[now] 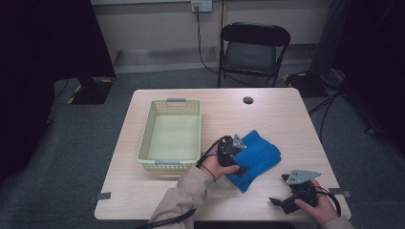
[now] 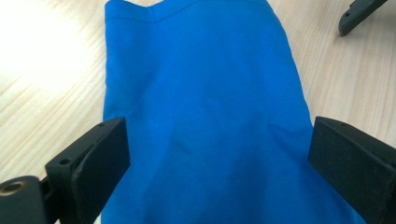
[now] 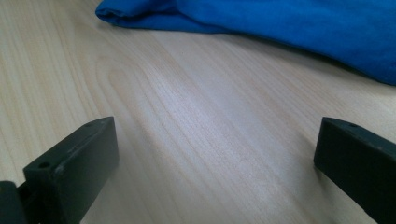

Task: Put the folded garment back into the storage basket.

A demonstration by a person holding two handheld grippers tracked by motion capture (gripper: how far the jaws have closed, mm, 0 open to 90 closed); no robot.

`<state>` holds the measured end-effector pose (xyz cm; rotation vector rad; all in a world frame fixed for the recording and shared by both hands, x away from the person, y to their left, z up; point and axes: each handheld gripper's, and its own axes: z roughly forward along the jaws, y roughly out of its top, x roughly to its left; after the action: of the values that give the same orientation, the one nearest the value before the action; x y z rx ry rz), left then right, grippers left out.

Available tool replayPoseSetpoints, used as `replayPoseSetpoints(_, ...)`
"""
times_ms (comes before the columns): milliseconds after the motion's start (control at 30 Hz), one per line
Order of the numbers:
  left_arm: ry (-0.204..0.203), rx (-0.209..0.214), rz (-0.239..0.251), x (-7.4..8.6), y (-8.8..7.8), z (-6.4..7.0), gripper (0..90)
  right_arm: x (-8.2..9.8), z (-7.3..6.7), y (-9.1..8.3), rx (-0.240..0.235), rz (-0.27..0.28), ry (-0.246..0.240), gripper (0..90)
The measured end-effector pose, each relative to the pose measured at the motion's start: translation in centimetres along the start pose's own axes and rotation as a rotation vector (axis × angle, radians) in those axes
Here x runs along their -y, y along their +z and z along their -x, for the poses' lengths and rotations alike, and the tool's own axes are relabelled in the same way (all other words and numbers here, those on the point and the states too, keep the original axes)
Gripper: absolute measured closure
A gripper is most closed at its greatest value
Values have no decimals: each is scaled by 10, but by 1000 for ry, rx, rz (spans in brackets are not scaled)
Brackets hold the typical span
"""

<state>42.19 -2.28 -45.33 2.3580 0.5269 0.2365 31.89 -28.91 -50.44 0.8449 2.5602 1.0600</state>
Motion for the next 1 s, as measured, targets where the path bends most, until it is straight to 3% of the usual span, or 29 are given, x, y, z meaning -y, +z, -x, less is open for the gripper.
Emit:
replayPoseSetpoints(333,-9,-8,-4,-6,11,-4,45,0,0,0,0,0,0,0)
replayPoseSetpoints(500,-42,7,24,-8,18,-3,46,0,0,0,0,0,0,0)
replayPoseSetpoints(867,-60,-10,-4,-8,41,-3,52,0,0,0,0,0,0,0)
replayPoseSetpoints(1000,-85,-25,-5,-9,45,-7,60,0,0,0,0,0,-1,0)
